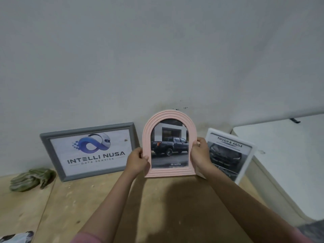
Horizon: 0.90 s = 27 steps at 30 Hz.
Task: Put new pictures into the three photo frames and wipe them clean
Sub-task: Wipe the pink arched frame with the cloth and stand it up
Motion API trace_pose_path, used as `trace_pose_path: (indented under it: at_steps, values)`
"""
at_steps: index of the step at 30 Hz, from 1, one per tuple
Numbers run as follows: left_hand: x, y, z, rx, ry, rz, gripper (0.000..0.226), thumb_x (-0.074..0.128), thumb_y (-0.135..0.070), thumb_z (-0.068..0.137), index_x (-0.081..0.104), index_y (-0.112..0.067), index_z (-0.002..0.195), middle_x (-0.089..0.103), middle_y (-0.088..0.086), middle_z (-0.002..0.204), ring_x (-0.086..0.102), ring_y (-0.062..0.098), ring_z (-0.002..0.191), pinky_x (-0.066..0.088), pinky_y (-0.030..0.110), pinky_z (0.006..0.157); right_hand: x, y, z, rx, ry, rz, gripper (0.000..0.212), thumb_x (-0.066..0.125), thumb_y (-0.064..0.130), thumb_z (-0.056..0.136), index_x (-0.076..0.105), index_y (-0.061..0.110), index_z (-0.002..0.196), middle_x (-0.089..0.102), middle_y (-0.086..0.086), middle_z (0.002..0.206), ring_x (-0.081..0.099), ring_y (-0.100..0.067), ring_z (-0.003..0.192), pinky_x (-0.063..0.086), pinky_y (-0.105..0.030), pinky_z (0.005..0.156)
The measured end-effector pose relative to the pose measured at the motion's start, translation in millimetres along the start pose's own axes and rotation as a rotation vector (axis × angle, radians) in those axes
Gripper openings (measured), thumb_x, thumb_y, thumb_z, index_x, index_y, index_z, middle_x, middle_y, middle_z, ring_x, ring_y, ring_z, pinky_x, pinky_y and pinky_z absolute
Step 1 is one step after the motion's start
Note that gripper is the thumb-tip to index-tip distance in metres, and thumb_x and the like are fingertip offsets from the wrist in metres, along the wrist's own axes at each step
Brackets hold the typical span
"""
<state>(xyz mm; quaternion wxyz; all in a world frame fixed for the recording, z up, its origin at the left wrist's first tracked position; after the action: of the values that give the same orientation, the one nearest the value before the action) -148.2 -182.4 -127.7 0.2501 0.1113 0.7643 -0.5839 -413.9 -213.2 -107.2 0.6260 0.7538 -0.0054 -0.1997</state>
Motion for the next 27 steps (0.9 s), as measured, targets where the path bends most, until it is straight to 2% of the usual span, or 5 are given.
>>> trace_pose_path:
  at_steps: [8, 13, 17, 24, 27]
  values:
    - [26.2, 11.9, 23.3, -0.138, -0.109, -0.003, 0.031, 0.056, -0.004, 0.090, 0.054, -0.004, 0.121, 0.061, 0.015, 0.118, 0.056, 0.033, 0.109, 0.045, 0.037, 0.087, 21.8, -15.5, 48.3, 0.005, 0.066, -0.135, 0.026, 0.035, 0.010, 0.100, 0.040, 0.014, 0.125, 0.055, -0.007, 0.106, 0.058, -0.020, 0.086, 0.046, -0.027, 0.063]
    - [26.3, 20.7, 31.8, -0.176, -0.179, 0.044, 0.029, 0.057, -0.003, 0.087, 0.057, -0.002, 0.116, 0.064, 0.019, 0.115, 0.058, 0.036, 0.105, 0.047, 0.039, 0.086, 40.5, -30.5, 65.8, 0.025, 0.103, -0.157, 0.031, 0.044, 0.002, 0.093, 0.043, 0.015, 0.121, 0.057, -0.010, 0.110, 0.060, -0.025, 0.096, 0.056, -0.031, 0.072]
    - [27.5, 25.9, 35.9, -0.195, -0.183, 0.054, 0.028, 0.057, -0.003, 0.087, 0.056, -0.001, 0.115, 0.063, 0.020, 0.114, 0.057, 0.037, 0.105, 0.048, 0.042, 0.088, 48.7, -40.7, 68.2, 0.032, 0.107, -0.138, 0.037, 0.047, 0.001, 0.092, 0.042, 0.017, 0.125, 0.053, -0.008, 0.112, 0.059, -0.021, 0.094, 0.051, -0.022, 0.062]
    - [29.4, 32.9, 34.5, -0.214, -0.201, 0.077, 0.026, 0.056, -0.009, 0.090, 0.053, -0.002, 0.115, 0.063, 0.019, 0.111, 0.058, 0.036, 0.101, 0.049, 0.040, 0.083, 48.5, -48.2, 62.2, 0.026, 0.038, -0.061, 0.038, 0.044, 0.008, 0.097, 0.042, 0.015, 0.134, 0.053, -0.009, 0.119, 0.057, -0.024, 0.103, 0.056, -0.035, 0.085]
    - [28.4, 34.2, 28.8, -0.228, -0.236, 0.034, 0.031, 0.057, -0.014, 0.090, 0.051, -0.005, 0.119, 0.063, 0.016, 0.113, 0.058, 0.034, 0.102, 0.049, 0.040, 0.086, 44.9, -50.2, 57.8, 0.051, 0.030, -0.031, 0.039, 0.043, 0.010, 0.098, 0.042, 0.016, 0.137, 0.055, -0.006, 0.120, 0.056, -0.023, 0.108, 0.052, -0.031, 0.089]
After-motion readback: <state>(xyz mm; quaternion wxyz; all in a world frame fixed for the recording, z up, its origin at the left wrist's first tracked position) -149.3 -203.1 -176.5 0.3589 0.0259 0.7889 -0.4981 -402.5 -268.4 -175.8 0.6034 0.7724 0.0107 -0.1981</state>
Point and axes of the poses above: each hand's wrist, its own z-axis towards the middle knuckle, its own x-axis out of the palm, y = z × x, the point moved 10 cm from there along z, towards the middle knuckle
